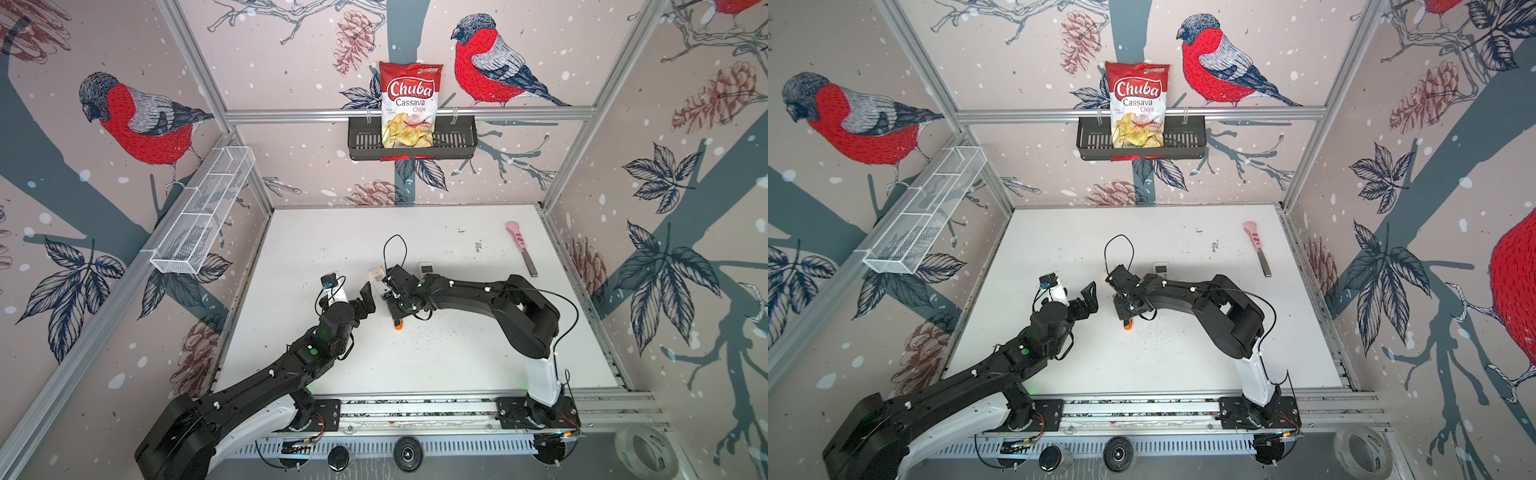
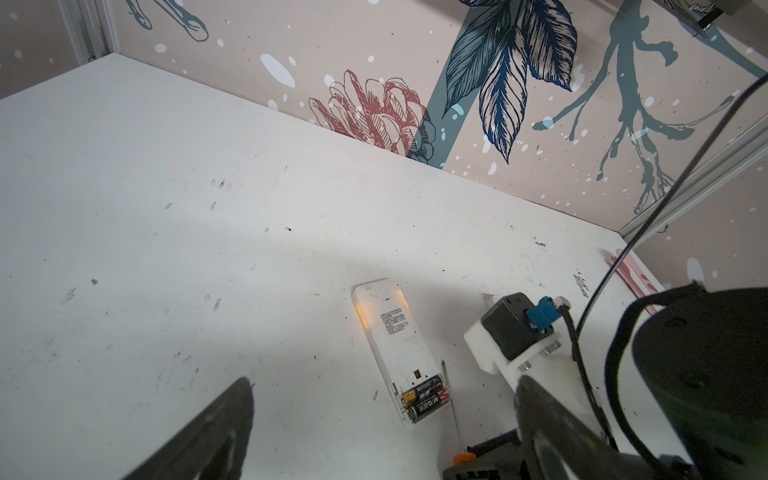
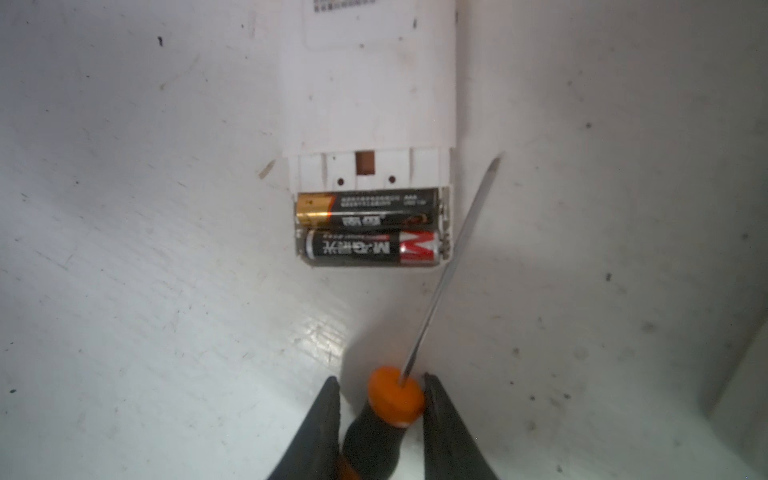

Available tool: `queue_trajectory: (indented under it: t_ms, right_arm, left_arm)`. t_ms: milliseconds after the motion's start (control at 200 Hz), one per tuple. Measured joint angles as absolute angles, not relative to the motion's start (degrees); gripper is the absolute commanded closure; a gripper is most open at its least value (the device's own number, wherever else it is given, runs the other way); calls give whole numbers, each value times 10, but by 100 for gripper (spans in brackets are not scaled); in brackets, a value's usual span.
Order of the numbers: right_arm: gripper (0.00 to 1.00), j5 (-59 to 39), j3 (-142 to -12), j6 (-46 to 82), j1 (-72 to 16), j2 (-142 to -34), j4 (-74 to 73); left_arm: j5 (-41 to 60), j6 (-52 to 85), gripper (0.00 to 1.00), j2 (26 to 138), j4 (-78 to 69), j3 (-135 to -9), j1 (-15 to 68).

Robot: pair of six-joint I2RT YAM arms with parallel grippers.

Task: Unload the batteries from the remote control
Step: 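Open the right gripper, move to the orange screwdriver and grasp its handle, then lift the screwdriver with the right gripper toward the left gripper while the left gripper approaches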

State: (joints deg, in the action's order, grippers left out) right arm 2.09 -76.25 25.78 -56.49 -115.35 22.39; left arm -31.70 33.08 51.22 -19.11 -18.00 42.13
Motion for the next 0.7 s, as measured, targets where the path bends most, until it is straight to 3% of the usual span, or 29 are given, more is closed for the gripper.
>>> queue_trajectory:
  t_ms: [475, 700]
  right_arm:
    - [82, 27, -712, 252, -558, -1102, 244]
    - [84, 19, -669, 223, -529, -1033, 231]
  left_arm:
    - [-301, 351, 4, 516, -192, -193, 421]
    - [-239, 381, 12, 565, -227, -199, 387]
